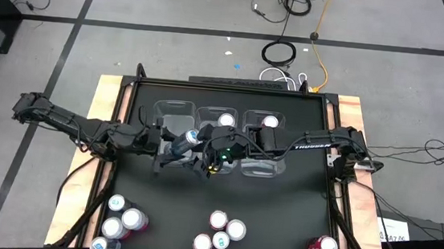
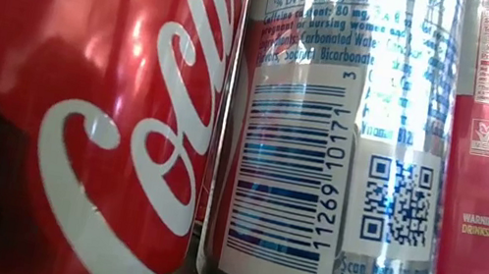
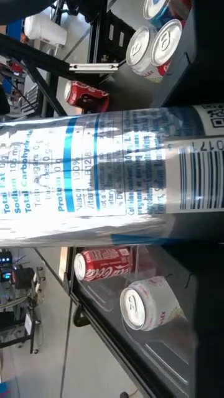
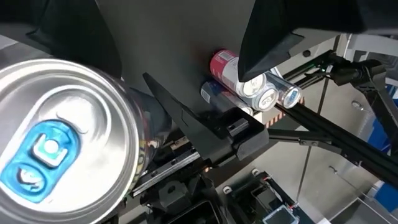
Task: Sort soda cans
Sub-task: Put the blue soda can into the left transparent bin
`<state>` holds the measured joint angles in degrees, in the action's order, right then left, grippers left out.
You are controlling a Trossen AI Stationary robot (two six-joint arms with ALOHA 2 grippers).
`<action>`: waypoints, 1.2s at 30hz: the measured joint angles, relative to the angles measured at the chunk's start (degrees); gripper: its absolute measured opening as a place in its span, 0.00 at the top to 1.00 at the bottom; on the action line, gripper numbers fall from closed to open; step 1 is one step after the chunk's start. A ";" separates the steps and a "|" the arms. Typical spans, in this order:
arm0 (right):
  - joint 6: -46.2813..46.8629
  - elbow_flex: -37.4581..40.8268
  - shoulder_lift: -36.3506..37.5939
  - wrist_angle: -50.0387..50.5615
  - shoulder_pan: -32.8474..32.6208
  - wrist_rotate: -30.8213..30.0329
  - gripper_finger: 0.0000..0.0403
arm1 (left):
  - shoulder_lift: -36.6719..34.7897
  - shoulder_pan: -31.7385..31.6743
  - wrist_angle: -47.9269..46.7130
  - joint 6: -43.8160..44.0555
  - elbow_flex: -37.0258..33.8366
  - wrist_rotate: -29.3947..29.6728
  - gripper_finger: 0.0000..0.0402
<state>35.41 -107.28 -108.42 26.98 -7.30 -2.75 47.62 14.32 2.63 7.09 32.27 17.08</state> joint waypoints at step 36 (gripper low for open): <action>6.09 0.00 0.11 8.97 -4.60 -0.98 0.22 | -1.25 -0.01 -0.29 0.07 0.01 24.83 0.39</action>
<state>41.50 -107.28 -108.31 35.95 -11.90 -3.72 46.37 14.31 2.34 7.16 32.28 41.91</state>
